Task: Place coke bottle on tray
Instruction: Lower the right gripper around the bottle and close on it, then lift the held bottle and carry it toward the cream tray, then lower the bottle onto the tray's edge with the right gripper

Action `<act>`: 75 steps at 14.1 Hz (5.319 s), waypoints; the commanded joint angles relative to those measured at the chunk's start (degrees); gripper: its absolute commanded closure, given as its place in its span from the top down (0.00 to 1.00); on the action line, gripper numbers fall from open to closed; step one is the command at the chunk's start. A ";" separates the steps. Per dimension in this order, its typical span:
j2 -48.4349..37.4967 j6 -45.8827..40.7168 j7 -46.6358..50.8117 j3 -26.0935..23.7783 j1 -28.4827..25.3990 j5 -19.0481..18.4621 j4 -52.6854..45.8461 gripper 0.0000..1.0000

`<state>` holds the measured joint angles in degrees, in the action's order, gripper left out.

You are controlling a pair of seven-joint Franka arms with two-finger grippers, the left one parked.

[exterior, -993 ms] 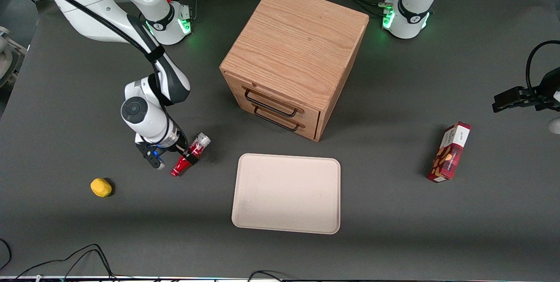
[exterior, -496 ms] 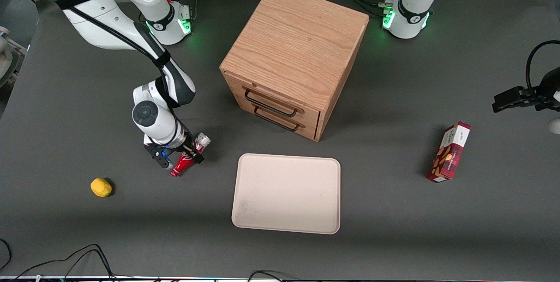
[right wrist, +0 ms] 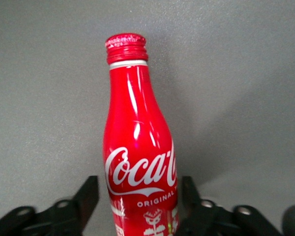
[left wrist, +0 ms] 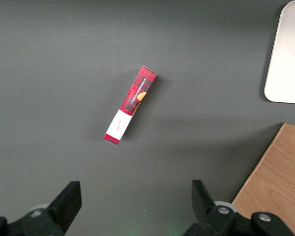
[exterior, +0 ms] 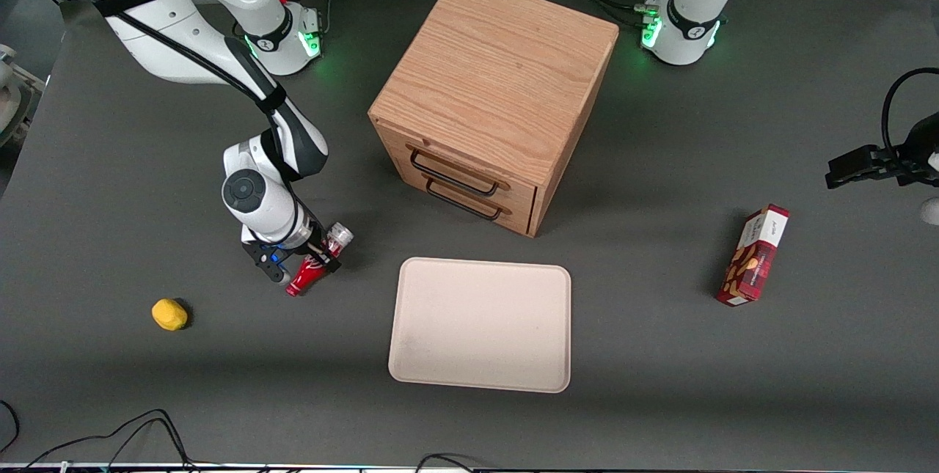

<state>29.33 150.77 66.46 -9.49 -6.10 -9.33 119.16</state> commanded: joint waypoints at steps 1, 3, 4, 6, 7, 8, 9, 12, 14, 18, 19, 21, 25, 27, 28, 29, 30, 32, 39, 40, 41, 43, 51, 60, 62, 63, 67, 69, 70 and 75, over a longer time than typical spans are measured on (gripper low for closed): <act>0.73 1.37 2.27 -0.09 0.39 -2.80 -0.77 0.00; 0.73 1.37 2.27 -0.09 0.39 -2.80 -0.77 0.00; 0.73 1.37 2.27 -0.09 0.39 -2.80 -0.77 0.00; 0.73 1.37 2.27 -0.09 0.56 -2.80 -0.77 0.00; 0.47 1.29 2.27 -0.09 0.57 -2.80 -0.85 0.00; 0.03 1.02 2.10 -0.09 0.65 -2.80 -0.85 0.00; -0.84 0.76 1.84 -0.09 0.83 -2.80 -1.03 0.00; -5.58 -6.77 0.35 -0.09 0.92 -2.89 -2.87 0.00; -8.84 -15.89 -4.03 -0.44 1.35 -2.36 -6.89 0.00; -9.73 -36.71 -12.55 -2.38 3.64 2.46 -22.95 0.00; -9.73 -43.30 -16.67 -2.03 3.47 4.22 -28.05 0.00; -9.64 -53.51 -22.14 -0.54 3.12 5.20 -36.67 0.00; -6.05 -69.88 -31.28 1.13 3.11 6.87 -54.43 0.00; -2.98 -71.04 -34.19 0.88 3.11 6.87 -59.63 0.00; -0.35 -71.22 -34.29 0.44 3.03 6.87 -62.70 0.00; 2.46 -71.14 -34.29 0.26 2.16 6.78 -65.25 0.00; 6.06 -70.44 -34.29 0.52 -0.03 6.70 -67.54 0.00; 11.26 -67.55 -35.07 1.40 -4.25 6.43 -71.24 0.00; 22.51 -53.05 -42.36 6.13 -13.12 6.17 -71.43 0.00; 24.18 -50.86 -42.37 7.28 -14.71 6.17 -71.43 0.00; 25.76 -49.18 -42.37 7.64 -16.03 6.17 -71.43 0.00; 27.79 -45.93 -42.20 7.65 -17.10 6.17 -71.43 0.00; 34.30 -35.28 -31.13 8.61 -19.38 6.25 -71.26 0.00; 36.50 -34.14 -31.21 8.88 -20.44 5.99 -70.99 0.26; 36.59 -33.26 -31.21 8.88 -20.44 5.99 -70.64 0.47; 36.59 -33.00 -31.21 8.88 -20.44 5.82 -70.38 0.89; 36.50 -32.82 -31.30 8.88 -20.35 5.20 -70.38 1.00; 36.41 -32.90 -31.21 8.88 -20.35 5.11 -70.38 1.00; 36.41 -32.90 -31.21 8.88 -20.44 5.11 -70.38 1.00; 36.15 -33.26 -31.21 8.88 -20.35 5.11 -70.38 1.00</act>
<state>64.95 117.98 34.41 -1.65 -25.62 -3.56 50.43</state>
